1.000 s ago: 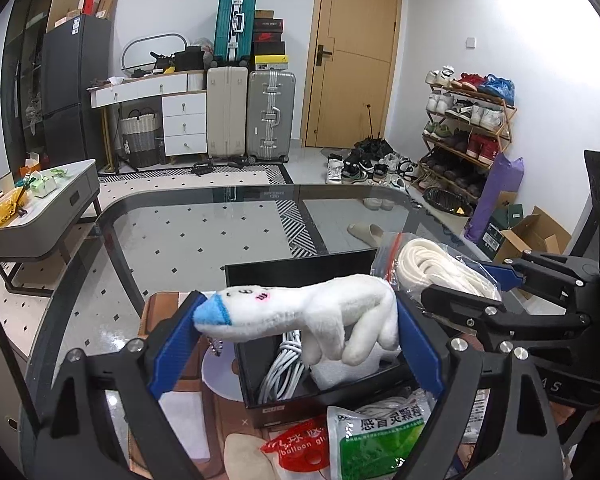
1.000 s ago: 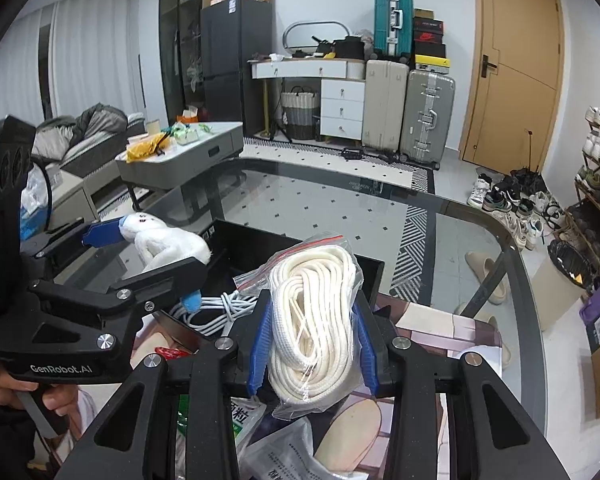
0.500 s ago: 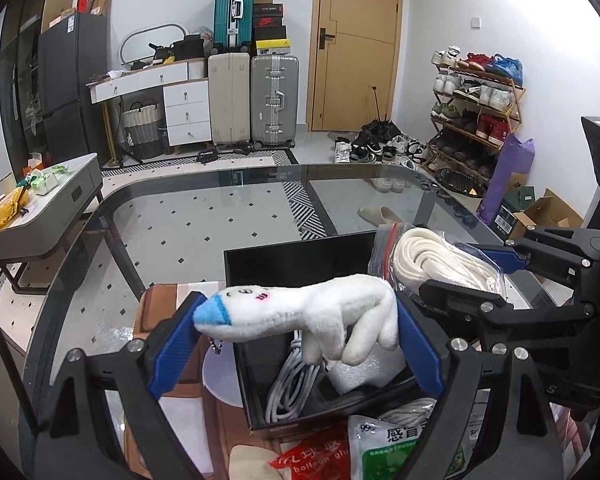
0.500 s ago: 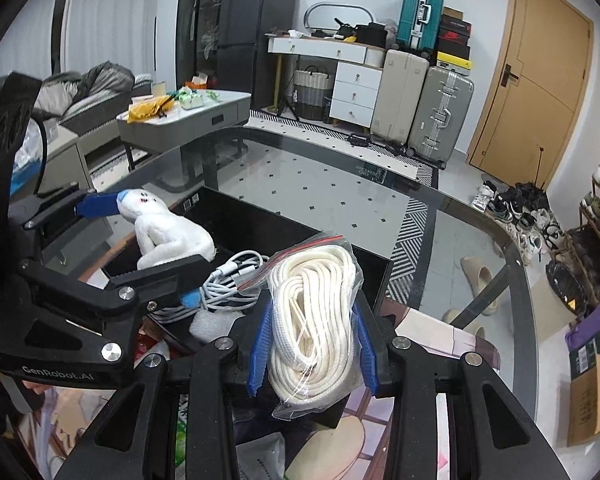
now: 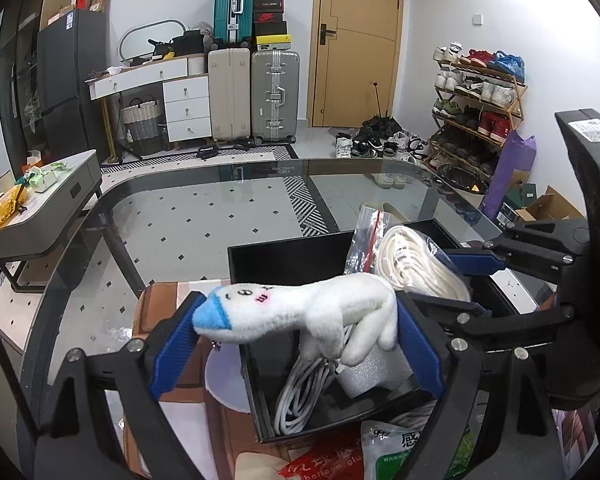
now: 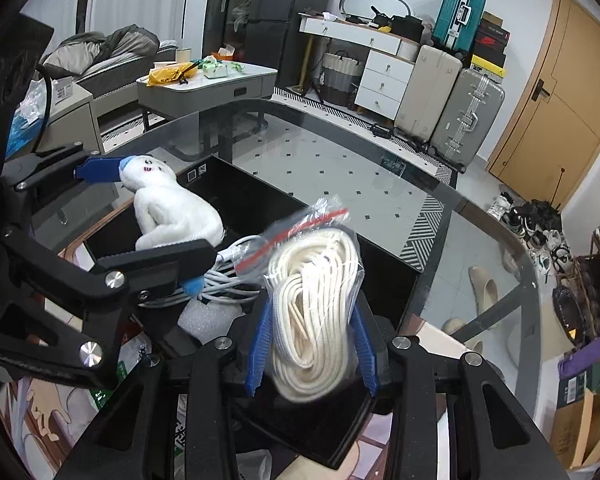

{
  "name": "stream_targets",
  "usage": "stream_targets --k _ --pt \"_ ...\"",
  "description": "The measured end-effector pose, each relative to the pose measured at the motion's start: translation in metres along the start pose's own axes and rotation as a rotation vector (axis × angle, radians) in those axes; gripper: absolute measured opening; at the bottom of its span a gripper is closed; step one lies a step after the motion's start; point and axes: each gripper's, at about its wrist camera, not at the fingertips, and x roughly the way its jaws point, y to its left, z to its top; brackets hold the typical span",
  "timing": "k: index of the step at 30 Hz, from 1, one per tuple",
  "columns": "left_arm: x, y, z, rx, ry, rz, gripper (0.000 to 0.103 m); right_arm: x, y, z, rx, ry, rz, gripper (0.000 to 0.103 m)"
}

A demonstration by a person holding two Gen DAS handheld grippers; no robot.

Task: Organize soft objects
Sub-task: 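Lower the plush toy and rope bag into the box and open both tools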

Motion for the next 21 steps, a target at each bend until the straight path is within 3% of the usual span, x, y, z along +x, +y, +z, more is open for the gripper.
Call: stream_targets --k 7,18,21 --pt "0.006 0.002 -0.005 0.002 0.034 -0.01 0.09 0.003 -0.006 -0.001 0.032 0.034 0.048 0.04" --pt "0.003 0.003 -0.009 0.006 0.048 -0.018 0.09 -0.002 0.0 -0.004 0.043 0.06 0.046 0.048" --pt "-0.004 0.007 -0.01 -0.003 0.044 -0.026 0.089 -0.011 0.001 -0.005 0.026 0.028 0.019 0.065"
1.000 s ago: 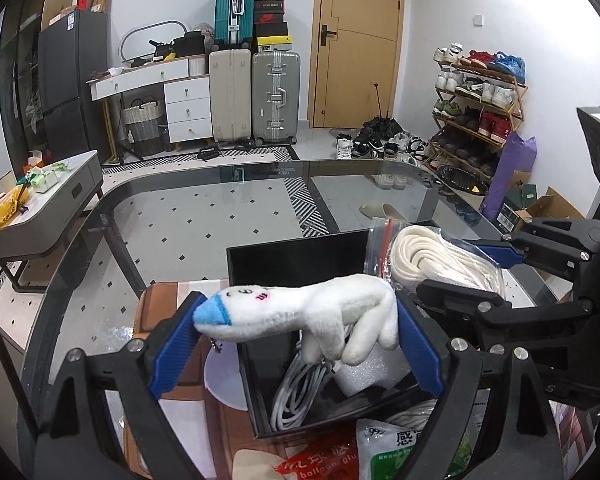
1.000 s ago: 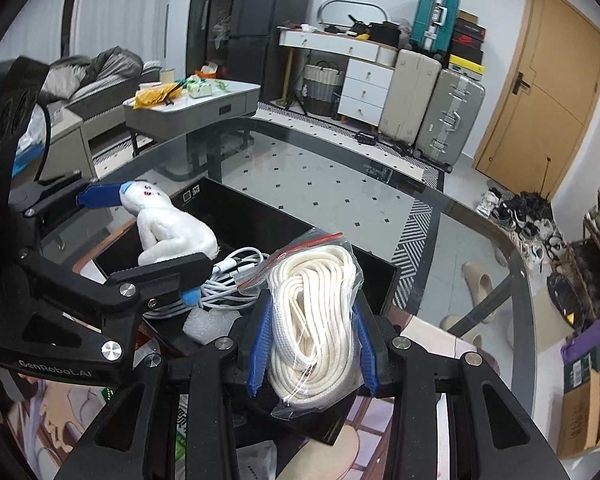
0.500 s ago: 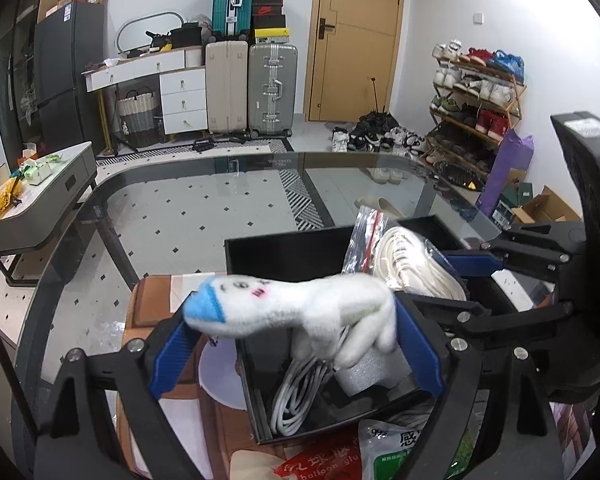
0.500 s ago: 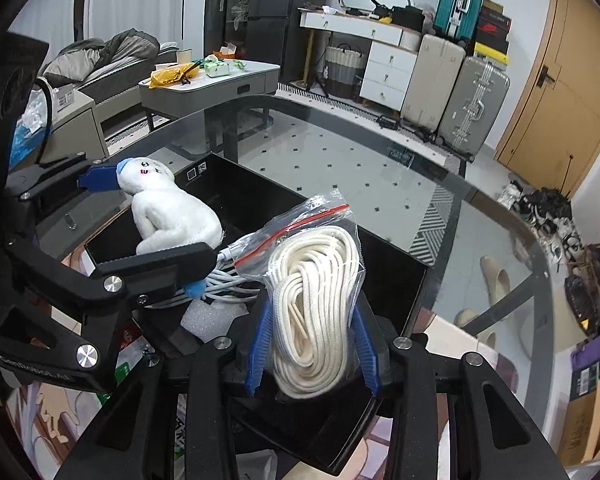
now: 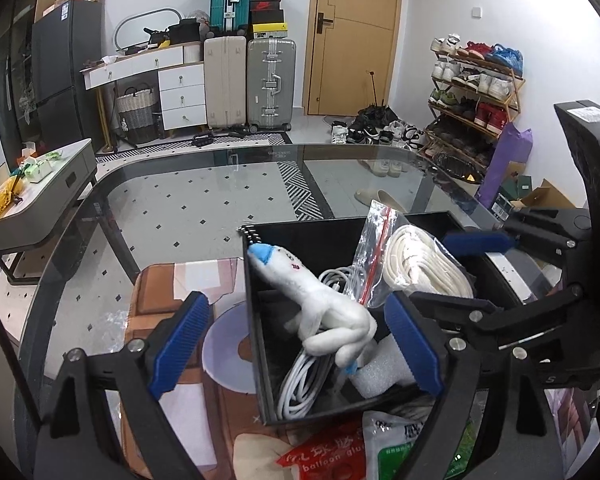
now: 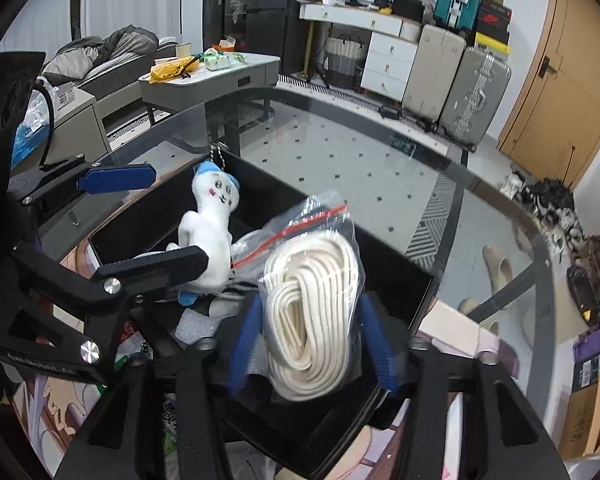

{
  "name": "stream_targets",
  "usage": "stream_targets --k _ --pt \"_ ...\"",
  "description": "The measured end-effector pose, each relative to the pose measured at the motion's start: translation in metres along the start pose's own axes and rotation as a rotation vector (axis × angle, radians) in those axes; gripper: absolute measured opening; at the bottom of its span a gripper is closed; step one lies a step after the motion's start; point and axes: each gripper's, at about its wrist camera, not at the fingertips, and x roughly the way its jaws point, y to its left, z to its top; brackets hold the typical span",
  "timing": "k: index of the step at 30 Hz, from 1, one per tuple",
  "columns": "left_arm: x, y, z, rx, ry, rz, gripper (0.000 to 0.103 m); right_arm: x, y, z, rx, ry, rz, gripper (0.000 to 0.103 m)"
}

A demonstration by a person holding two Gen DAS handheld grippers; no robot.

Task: Organize soft objects
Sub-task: 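Lower the plush toy and rope bag into the box and open both tools, then withdraw both tools from the box toward the remaining packets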

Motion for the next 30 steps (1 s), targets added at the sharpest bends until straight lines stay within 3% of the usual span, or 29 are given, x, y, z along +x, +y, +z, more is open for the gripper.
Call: stream_targets --k 4,8,10,19,30 --pt "-0.016 0.005 -0.001 -0.019 -0.021 -0.001 0.093 -0.018 -0.002 -0.004 0.026 -0.054 -0.03 0.089" --pt "-0.029 0.009 -0.005 -0.042 -0.039 0.005 0.098 -0.036 -0.007 -0.013 0.086 -0.1 -0.048 0.101" --pt "-0.035 0.011 -0.008 -0.052 -0.046 -0.005 0.103 -0.047 -0.009 -0.018 0.126 -0.126 -0.065 0.102" --pt "-0.061 0.013 -0.028 -0.087 -0.073 -0.01 0.103 -0.086 -0.01 -0.058 0.27 -0.159 -0.083 0.102" --pt "-0.078 0.005 -0.056 -0.074 -0.066 0.02 0.103 -0.095 0.0 -0.105 0.326 -0.111 -0.073 0.102"
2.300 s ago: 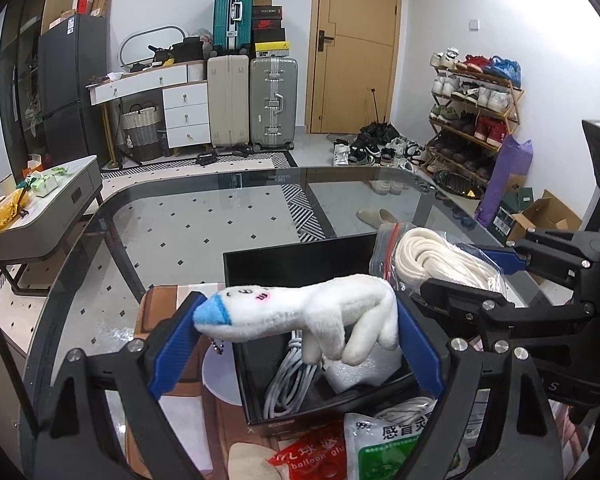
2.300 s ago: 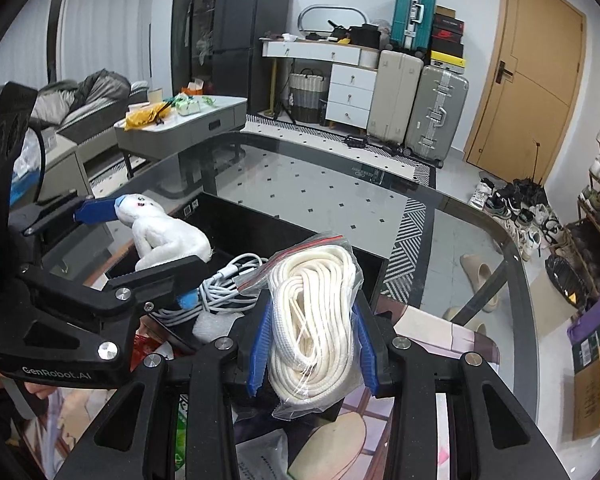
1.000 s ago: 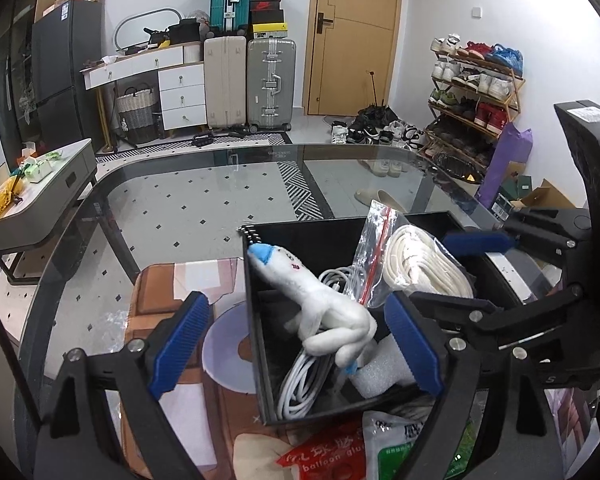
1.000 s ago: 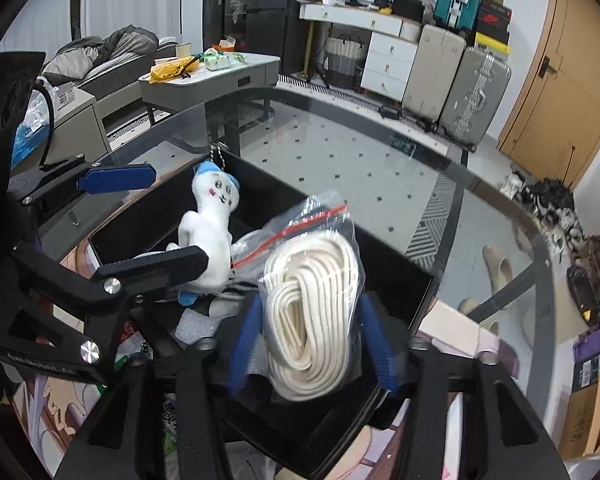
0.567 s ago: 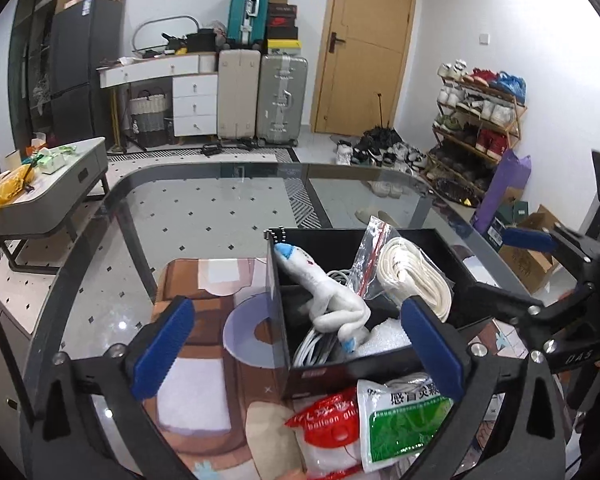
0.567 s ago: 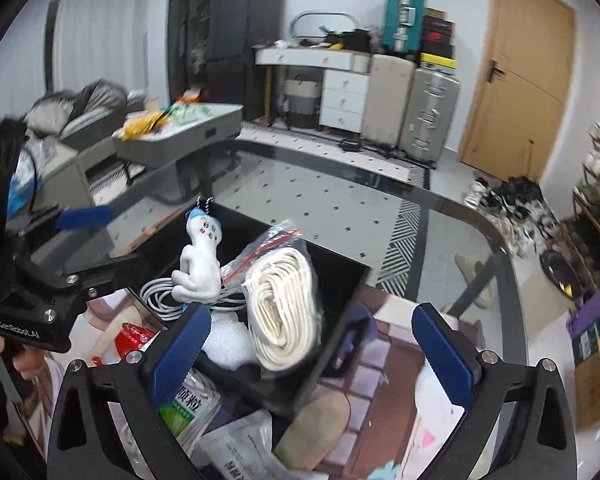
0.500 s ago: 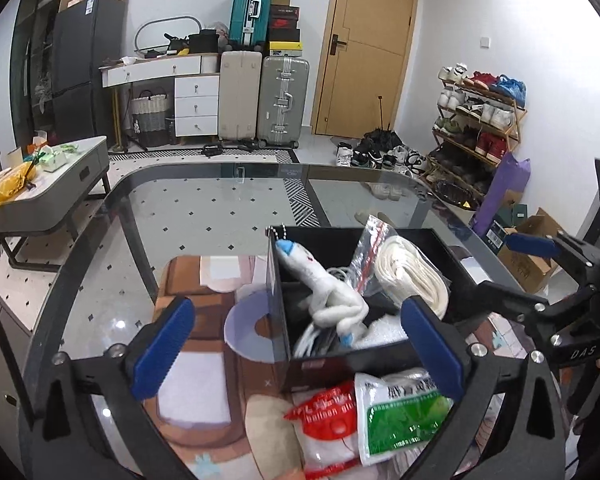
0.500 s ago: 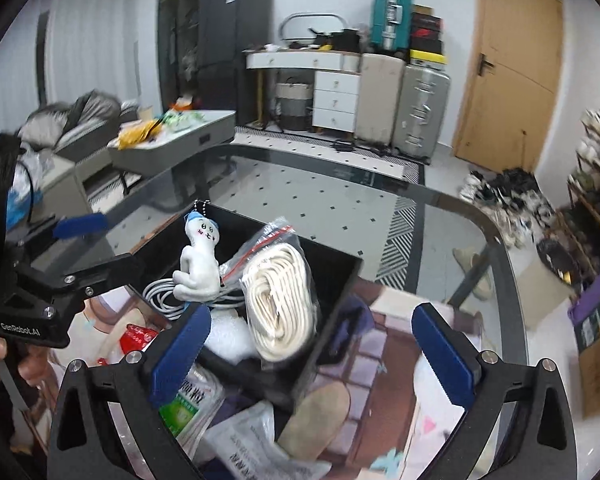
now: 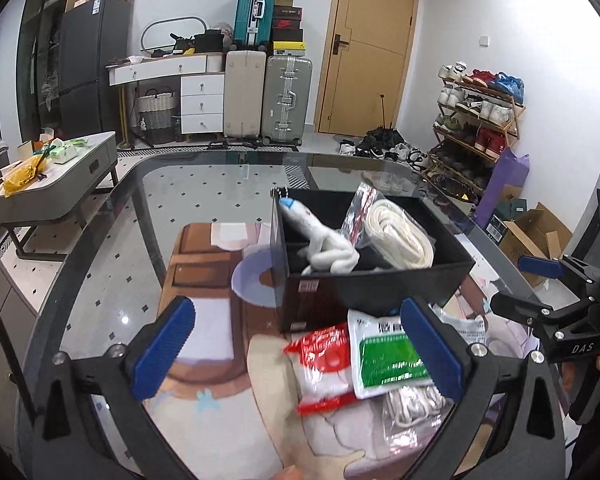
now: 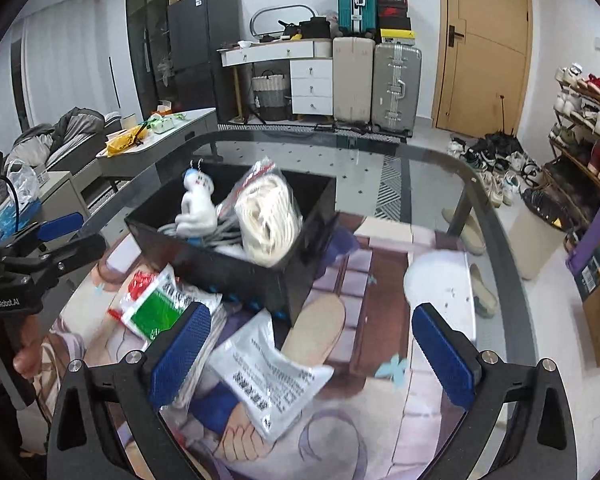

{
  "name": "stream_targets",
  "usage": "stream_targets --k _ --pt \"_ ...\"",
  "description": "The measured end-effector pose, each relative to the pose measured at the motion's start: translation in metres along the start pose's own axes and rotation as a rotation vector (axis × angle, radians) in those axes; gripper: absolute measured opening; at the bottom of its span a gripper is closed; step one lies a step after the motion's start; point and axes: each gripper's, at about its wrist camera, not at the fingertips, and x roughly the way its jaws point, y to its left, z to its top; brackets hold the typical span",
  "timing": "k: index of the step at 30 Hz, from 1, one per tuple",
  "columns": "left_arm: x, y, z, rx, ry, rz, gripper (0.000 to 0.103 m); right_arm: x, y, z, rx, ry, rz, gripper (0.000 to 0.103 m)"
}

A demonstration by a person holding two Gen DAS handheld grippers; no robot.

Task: Organize soft objects
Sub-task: 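Withdraw both tools from the box toward the remaining packets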

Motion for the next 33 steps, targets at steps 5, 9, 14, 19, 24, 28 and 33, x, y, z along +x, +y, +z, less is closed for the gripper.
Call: stream_targets --k 5,9,14,19,24,28,33 --pt "0.002 -0.002 -0.016 0.003 0.032 0.006 0.103 0.005 -0.004 -0.008 -0.021 0.044 -0.007 0.102" --pt "0.007 -0.006 -0.027 0.01 0.059 -0.001 0.103 0.01 -0.007 -0.013 -0.006 0.062 0.019 0.102" --pt "0.012 -0.009 -0.033 0.026 0.068 -0.008 0.103 0.018 -0.004 -0.02 -0.037 0.1 0.013 0.102" --pt "0.014 -0.009 -0.034 0.029 0.081 -0.017 0.103 0.029 0.002 -0.025 -0.067 0.146 0.015 0.102" --pt "0.016 -0.008 -0.036 0.022 0.093 -0.032 0.103 0.035 0.016 -0.031 -0.14 0.164 0.027 0.102" --pt "0.015 -0.011 -0.04 0.036 0.094 -0.043 0.103 0.043 0.024 -0.034 -0.175 0.179 0.02 0.102" --pt "0.015 -0.012 -0.04 0.04 0.103 -0.044 0.103 0.055 0.027 -0.036 -0.198 0.203 0.013 0.102"
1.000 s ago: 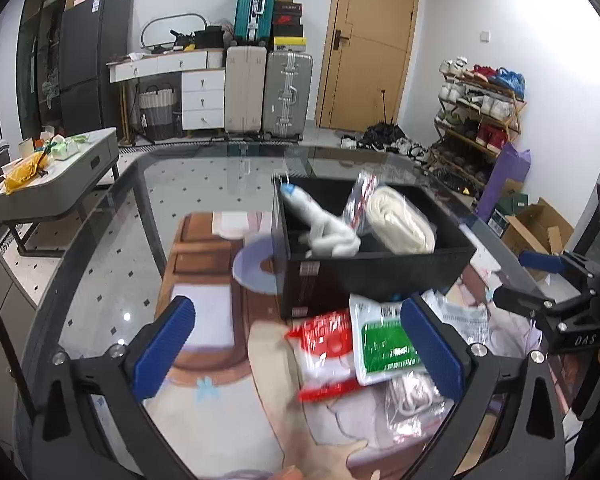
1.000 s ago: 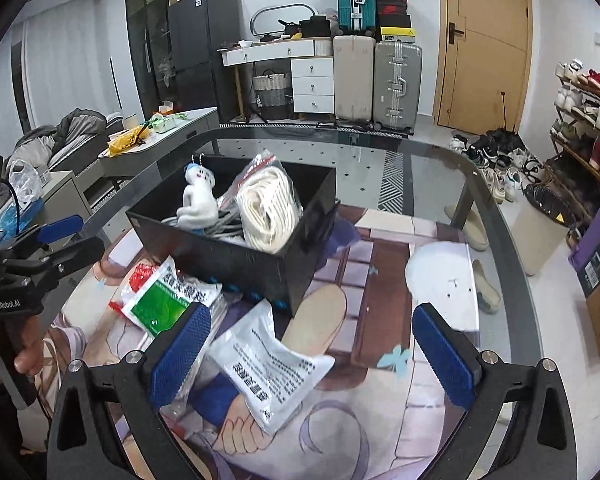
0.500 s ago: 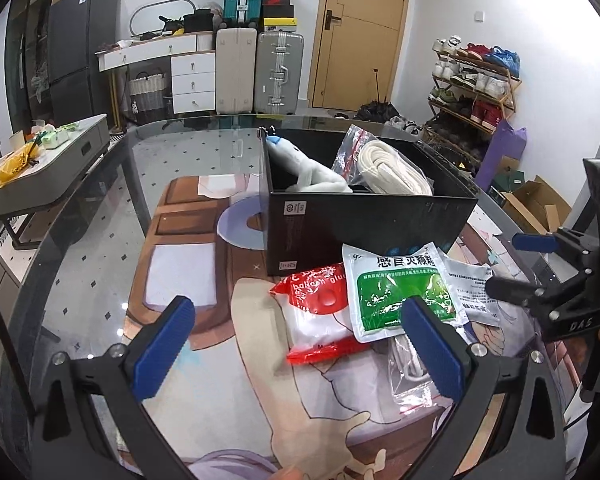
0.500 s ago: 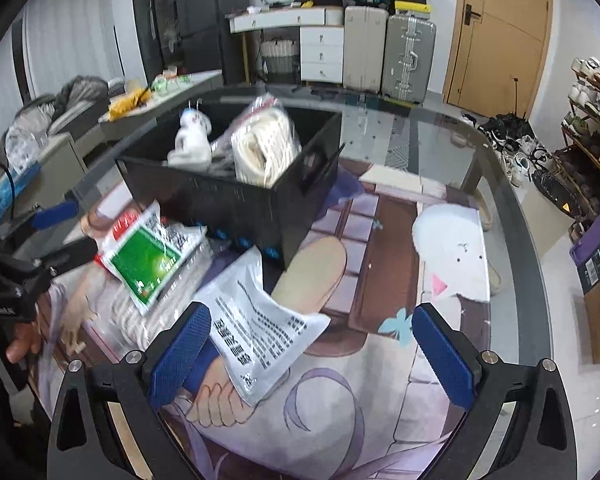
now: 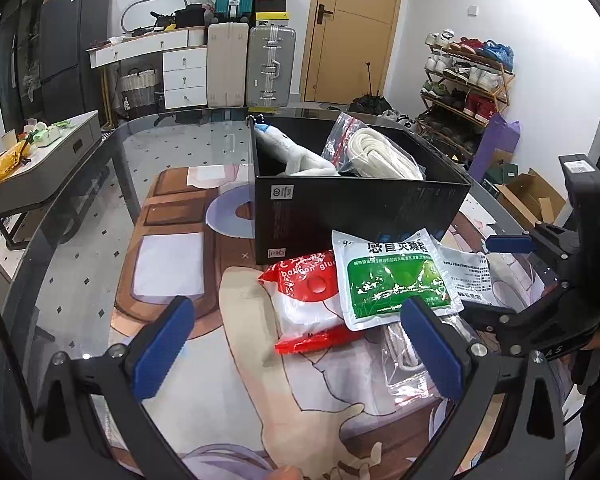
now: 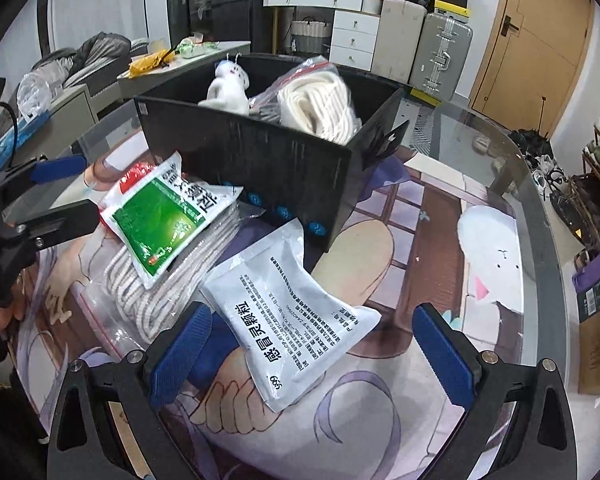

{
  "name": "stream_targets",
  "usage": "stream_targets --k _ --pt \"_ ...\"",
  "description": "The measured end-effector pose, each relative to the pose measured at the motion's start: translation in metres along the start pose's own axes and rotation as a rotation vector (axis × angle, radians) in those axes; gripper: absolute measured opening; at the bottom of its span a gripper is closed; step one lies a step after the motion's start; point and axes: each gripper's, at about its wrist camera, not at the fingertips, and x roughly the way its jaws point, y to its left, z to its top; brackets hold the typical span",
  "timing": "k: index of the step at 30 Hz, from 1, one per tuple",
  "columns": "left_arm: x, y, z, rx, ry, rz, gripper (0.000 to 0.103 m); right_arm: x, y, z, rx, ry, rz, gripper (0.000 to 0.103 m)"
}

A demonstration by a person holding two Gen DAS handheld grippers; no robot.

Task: Organize soft objects
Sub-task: 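Withdraw both tools from the box toward the remaining packets, then grasp the white medicine packet with the right tool while the left tool grasps the green-and-white packet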

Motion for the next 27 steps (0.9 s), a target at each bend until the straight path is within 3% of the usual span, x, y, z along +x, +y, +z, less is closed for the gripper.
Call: stream_targets --k 7,13,22,27 --pt "0.002 0.003 0.0 -0.008 0.008 -0.008 0.103 0.006 -0.004 0.003 0.021 -0.021 0.027 0.1" --pt "0.003 0.004 0.0 -0.009 0.011 -0.007 0.103 0.006 0.001 0.008 0.011 -0.043 0.048 0.073" --pt "0.005 0.004 -0.001 -0.008 0.014 -0.001 0.103 -0.001 0.0 -0.001 0.005 -0.024 0.097 0.071" --pt "0.005 0.003 -0.001 -0.01 0.014 -0.002 0.103 -0.004 0.002 -0.004 0.021 -0.045 0.097 0.049"
